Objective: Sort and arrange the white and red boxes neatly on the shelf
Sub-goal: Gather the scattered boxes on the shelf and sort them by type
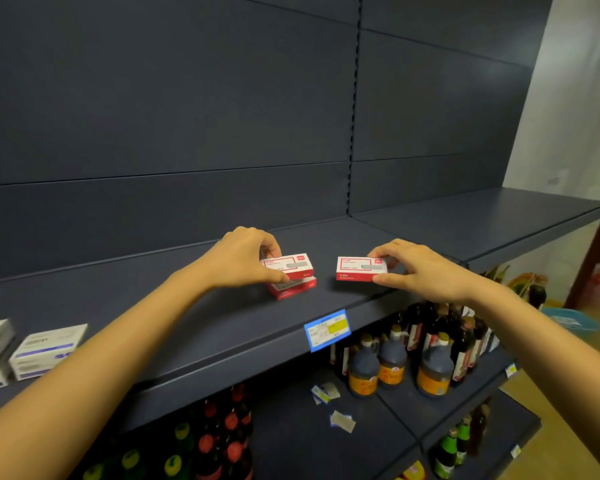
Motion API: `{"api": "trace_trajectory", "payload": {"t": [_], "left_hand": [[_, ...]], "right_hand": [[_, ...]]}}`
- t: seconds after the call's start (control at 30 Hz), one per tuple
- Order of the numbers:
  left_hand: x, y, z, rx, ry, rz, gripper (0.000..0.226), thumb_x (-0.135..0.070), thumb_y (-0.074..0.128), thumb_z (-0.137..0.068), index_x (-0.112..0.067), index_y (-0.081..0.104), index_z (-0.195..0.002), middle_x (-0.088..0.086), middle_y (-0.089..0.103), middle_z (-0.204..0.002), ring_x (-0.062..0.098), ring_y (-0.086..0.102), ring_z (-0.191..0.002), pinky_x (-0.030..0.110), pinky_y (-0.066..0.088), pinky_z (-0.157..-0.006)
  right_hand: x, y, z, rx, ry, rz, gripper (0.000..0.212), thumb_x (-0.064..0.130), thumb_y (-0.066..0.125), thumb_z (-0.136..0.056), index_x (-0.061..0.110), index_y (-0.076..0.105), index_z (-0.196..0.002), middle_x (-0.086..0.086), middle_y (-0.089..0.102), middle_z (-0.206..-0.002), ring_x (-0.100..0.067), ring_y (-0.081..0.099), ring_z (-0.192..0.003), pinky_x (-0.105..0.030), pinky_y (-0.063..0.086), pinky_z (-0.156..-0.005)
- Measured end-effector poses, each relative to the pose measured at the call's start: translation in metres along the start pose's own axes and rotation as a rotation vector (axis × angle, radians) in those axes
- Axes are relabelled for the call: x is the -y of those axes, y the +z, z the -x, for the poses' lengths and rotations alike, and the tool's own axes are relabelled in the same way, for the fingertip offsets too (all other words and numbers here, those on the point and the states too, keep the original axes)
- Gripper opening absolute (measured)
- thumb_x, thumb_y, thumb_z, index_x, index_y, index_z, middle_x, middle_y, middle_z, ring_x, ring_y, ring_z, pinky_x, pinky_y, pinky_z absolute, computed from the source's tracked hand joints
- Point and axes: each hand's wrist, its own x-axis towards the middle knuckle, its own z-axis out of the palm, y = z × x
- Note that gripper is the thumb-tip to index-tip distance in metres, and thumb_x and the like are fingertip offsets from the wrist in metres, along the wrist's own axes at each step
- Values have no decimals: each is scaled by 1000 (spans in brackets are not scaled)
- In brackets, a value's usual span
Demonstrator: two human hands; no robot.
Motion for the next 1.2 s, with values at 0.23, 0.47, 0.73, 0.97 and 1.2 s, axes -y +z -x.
{"api": "trace_trajectory", "payload": {"t": [0.23, 0.47, 0.73, 0.97, 1.2], "left_hand": [[4, 24, -22, 65, -123, -1, 30, -32, 76, -71, -13, 66, -92, 2, 69, -93, 16, 60, -79, 30, 48, -74], [-4, 28, -19, 49, -253, 38, 33, -39, 69, -77, -14, 66, -97, -1, 68, -98, 13, 61, -85, 23, 48, -74], [-17, 16, 5, -230, -446, -316, 32, -38, 48, -91, -14, 63, -107, 4, 65, -111, 20, 58, -99, 36, 48, -85], [-30, -1, 65, -414, -594, -498, 25, -34, 48, -91, -18, 62, -106, 1, 64, -113, 22, 53, -108, 36, 42, -86], [-44, -24, 154, -492, -838, -578, 26, -33, 50, -91, -16, 62, -107, 3, 63, -114, 22, 54, -106, 35, 43, -83]], "right_hand": [[-35, 7, -46, 86, -137, -52, 36, 32, 58, -88, 24, 51, -123, 3, 53, -122, -12, 49, -108, -33, 45, -93], [-54, 16, -88, 190, -306, -39, 32, 38, 56, -88, 32, 51, -119, 13, 50, -117, -10, 46, -108, -40, 43, -96], [-47, 21, -119, 140, -519, 93, 50, 51, 47, -89, 30, 41, -134, 12, 44, -137, -12, 39, -124, -36, 41, -97], [29, 23, -126, -36, -832, 58, 40, 42, 43, -94, 31, 43, -132, 11, 47, -136, -13, 42, -125, -36, 41, -93], [119, 48, -107, -4, -1080, -75, 37, 38, 44, -94, 28, 45, -130, 10, 52, -130, -12, 44, -122, -33, 41, -91]]}}
